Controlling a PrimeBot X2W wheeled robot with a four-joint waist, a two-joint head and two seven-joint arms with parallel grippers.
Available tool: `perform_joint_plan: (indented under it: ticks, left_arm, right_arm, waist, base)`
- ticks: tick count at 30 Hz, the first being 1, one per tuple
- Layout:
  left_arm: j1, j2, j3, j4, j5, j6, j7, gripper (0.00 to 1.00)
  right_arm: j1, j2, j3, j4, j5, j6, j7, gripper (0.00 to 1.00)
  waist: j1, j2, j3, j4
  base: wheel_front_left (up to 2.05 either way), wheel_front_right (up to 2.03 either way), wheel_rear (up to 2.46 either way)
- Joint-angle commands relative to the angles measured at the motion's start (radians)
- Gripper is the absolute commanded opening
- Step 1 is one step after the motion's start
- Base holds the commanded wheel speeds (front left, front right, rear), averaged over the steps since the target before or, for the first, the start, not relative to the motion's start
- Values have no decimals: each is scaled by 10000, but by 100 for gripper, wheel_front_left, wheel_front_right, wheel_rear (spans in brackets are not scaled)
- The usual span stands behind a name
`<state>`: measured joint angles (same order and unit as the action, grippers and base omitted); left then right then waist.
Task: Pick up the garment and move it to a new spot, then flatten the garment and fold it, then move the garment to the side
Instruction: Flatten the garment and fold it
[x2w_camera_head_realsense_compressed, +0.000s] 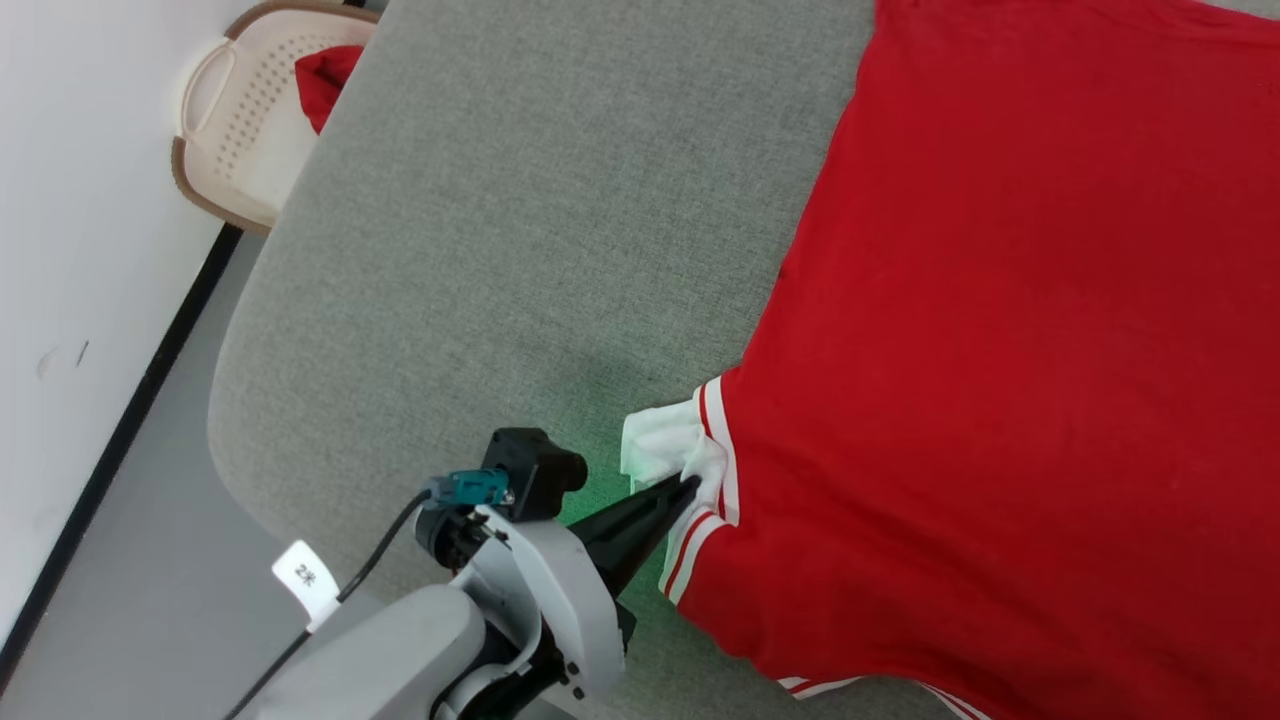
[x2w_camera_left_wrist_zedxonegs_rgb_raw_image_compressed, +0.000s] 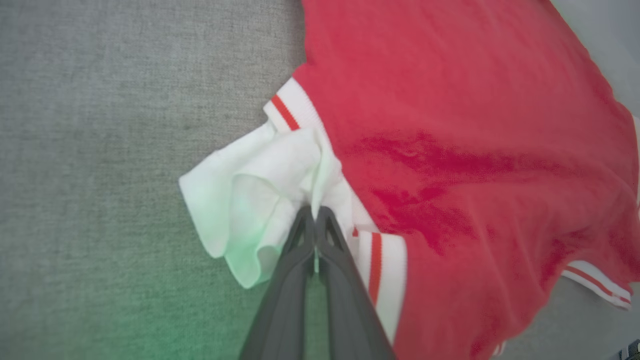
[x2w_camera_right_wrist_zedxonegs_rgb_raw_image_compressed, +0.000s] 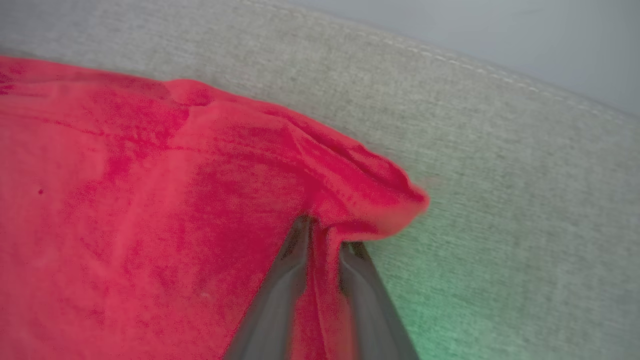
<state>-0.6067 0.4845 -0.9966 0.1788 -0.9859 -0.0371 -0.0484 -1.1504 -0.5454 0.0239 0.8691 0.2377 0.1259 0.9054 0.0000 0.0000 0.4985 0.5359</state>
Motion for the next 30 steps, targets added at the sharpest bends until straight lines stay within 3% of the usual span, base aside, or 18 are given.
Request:
perform_joint_plan:
  ticks: [1, 8, 16, 24, 30]
  left_arm:
    - [-67, -26, 21, 112, -37, -75, -69, 0]
    - [21, 92, 133, 336, -96, -46, -225, 0]
    - [249, 501, 295, 307, -185, 204, -293, 0]
    - [749, 1134, 474, -77, -418, 618, -206, 0]
    - [1308, 1776, 634, -611, -611, 1060, -181, 0]
  right_arm:
    - [887, 374, 306, 436, 225, 81, 186, 0]
    - [924, 187, 709, -213, 843, 75, 101, 0]
    - [1488, -238, 1977, -1859, 2298, 64, 300, 0]
    - [3386, -1168, 2924, -4371, 4271, 52, 563, 0]
    - [5554, -1704, 2780, -6430, 5321, 52, 480, 0]
  waist:
    - [0, 0, -9, -19]
    - [0, 0, -398, -411]
    - [0, 0, -1057, -1118]
    - [0, 0, -1912, -1990]
    - [0, 0, -2486, -2725]
  base:
    - [0, 0, 0]
    - [0, 0, 0]
    - [0, 0, 0]
    - [0, 0, 0]
    - [0, 0, 0]
